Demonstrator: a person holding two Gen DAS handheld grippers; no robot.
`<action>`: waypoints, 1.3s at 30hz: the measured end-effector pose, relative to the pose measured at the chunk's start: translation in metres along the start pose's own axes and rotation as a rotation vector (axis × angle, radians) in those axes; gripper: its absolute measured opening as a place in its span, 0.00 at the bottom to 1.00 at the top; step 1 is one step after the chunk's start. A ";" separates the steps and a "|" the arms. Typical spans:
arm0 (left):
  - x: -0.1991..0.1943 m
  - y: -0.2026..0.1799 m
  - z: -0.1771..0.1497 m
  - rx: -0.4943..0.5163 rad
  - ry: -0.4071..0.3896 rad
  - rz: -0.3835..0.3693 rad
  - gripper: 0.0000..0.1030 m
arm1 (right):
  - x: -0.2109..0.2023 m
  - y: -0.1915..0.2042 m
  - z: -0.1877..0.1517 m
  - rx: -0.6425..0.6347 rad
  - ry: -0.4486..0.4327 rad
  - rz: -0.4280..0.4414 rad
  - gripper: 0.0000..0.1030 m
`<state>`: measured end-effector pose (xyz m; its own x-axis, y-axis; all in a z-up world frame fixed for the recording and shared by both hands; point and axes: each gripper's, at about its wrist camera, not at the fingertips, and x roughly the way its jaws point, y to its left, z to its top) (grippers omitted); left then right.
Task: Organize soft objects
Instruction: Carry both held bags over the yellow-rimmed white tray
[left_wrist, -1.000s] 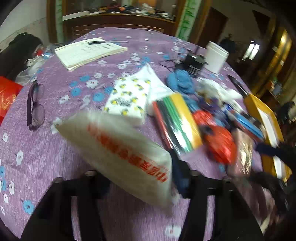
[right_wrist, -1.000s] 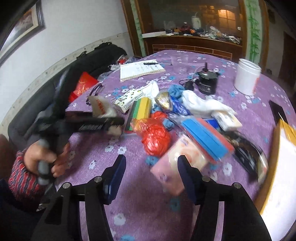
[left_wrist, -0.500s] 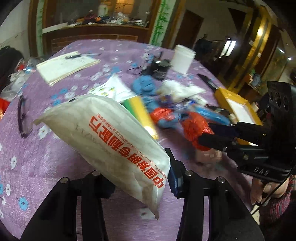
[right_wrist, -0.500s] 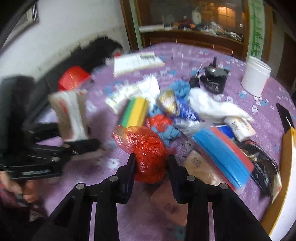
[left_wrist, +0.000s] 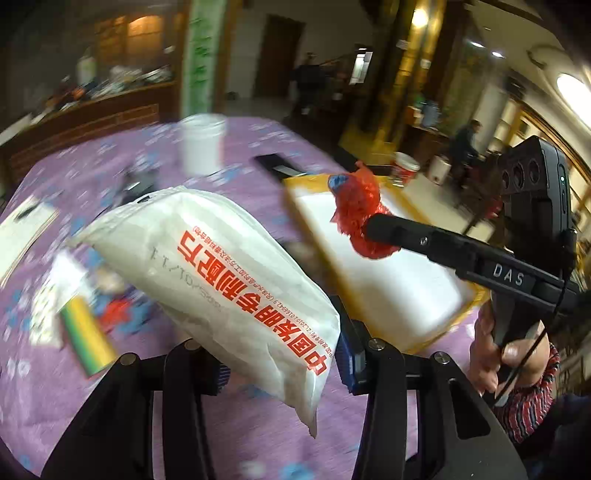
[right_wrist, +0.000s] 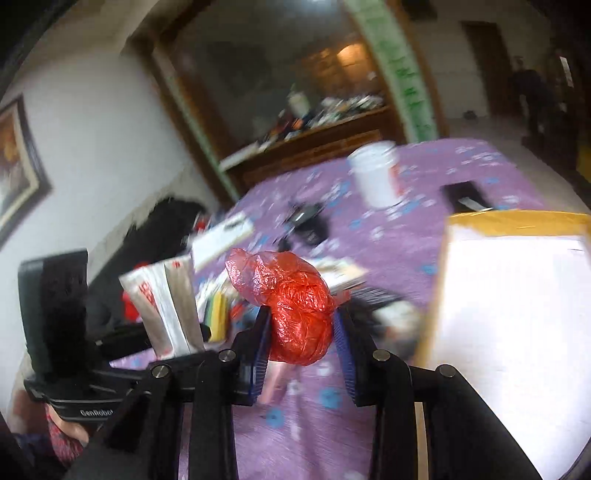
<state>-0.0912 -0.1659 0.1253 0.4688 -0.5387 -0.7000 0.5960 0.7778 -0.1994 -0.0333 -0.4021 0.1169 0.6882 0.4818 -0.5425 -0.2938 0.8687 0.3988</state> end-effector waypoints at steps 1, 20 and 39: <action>0.002 -0.008 0.005 0.011 0.002 -0.010 0.42 | -0.020 -0.010 0.003 0.011 -0.030 -0.010 0.33; 0.176 -0.073 0.088 0.099 0.200 0.141 0.42 | -0.094 -0.177 0.060 0.086 -0.059 -0.410 0.33; 0.172 -0.059 0.054 0.108 0.232 0.185 0.42 | -0.038 -0.206 0.053 0.112 0.034 -0.359 0.34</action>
<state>-0.0108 -0.3220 0.0533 0.4215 -0.2936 -0.8580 0.5862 0.8101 0.0108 0.0364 -0.6055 0.0940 0.7110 0.1539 -0.6861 0.0382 0.9658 0.2563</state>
